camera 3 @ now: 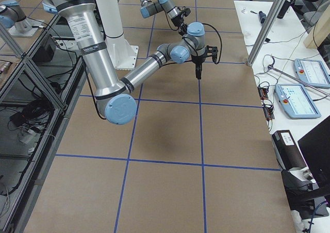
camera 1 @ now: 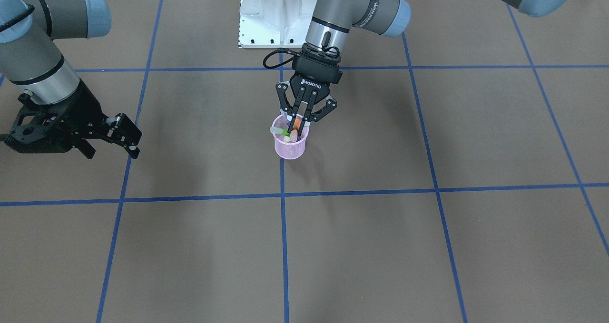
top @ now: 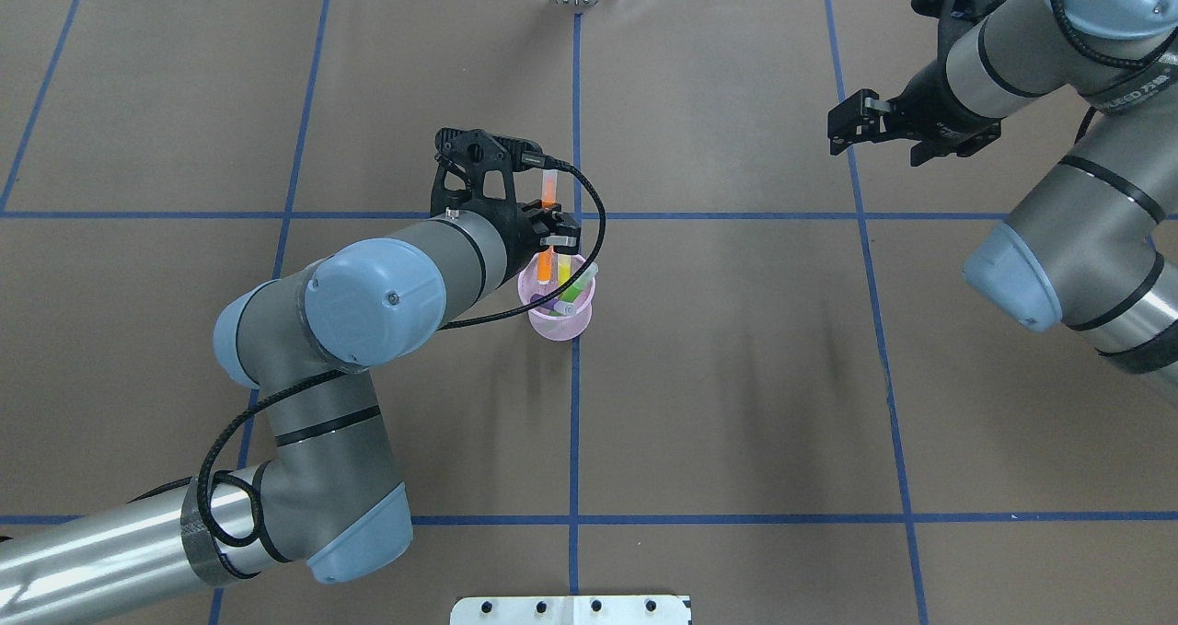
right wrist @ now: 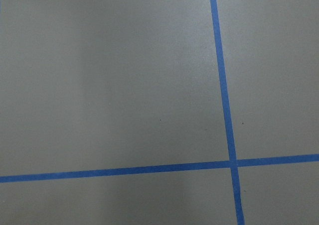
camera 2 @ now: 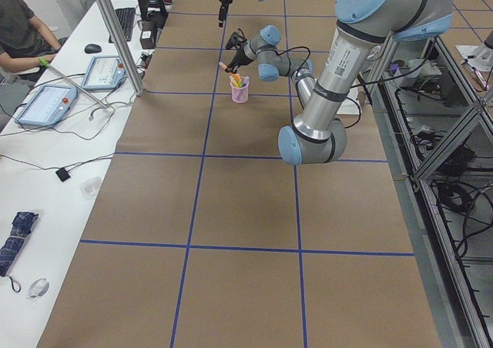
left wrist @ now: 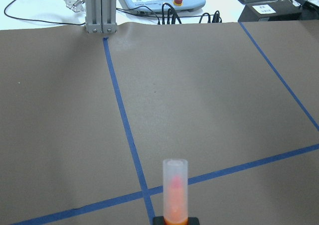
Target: Collect pens into pen holder
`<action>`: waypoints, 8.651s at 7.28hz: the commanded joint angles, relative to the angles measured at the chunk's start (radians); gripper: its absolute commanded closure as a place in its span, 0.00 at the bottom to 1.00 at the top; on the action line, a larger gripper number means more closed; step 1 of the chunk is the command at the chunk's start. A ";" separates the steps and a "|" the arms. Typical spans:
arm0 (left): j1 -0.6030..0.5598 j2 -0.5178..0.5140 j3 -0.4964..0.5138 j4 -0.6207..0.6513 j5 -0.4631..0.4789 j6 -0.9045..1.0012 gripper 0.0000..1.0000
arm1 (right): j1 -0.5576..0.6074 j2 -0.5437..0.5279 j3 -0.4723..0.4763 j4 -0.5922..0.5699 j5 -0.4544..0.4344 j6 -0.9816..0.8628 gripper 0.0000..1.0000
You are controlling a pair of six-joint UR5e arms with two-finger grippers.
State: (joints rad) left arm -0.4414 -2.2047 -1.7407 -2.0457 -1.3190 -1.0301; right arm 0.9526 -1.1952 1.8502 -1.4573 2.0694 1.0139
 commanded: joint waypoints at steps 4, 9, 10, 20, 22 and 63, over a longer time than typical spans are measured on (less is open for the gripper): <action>0.020 -0.004 -0.005 -0.010 0.006 -0.008 0.26 | 0.000 0.000 0.006 0.000 0.000 0.003 0.00; -0.353 0.219 -0.117 -0.001 -0.535 0.071 0.27 | 0.099 -0.068 -0.002 -0.003 0.012 -0.154 0.00; -0.504 0.332 -0.119 -0.002 -0.721 0.237 0.26 | 0.144 -0.102 -0.002 -0.003 0.017 -0.220 0.00; -1.065 0.560 0.106 0.466 -1.077 0.859 0.00 | 0.508 -0.305 -0.304 0.000 0.304 -0.868 0.00; -1.068 0.751 0.080 0.417 -1.086 0.991 0.00 | 0.508 -0.311 -0.307 0.000 0.305 -0.870 0.00; -1.070 0.704 -0.017 0.493 -1.076 0.970 0.00 | 0.503 -0.368 -0.255 0.015 0.273 -0.856 0.00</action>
State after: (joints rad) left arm -1.5112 -1.5143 -1.7372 -1.5524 -2.3943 -0.0598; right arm 1.4558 -1.5378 1.5681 -1.4420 2.3424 0.1573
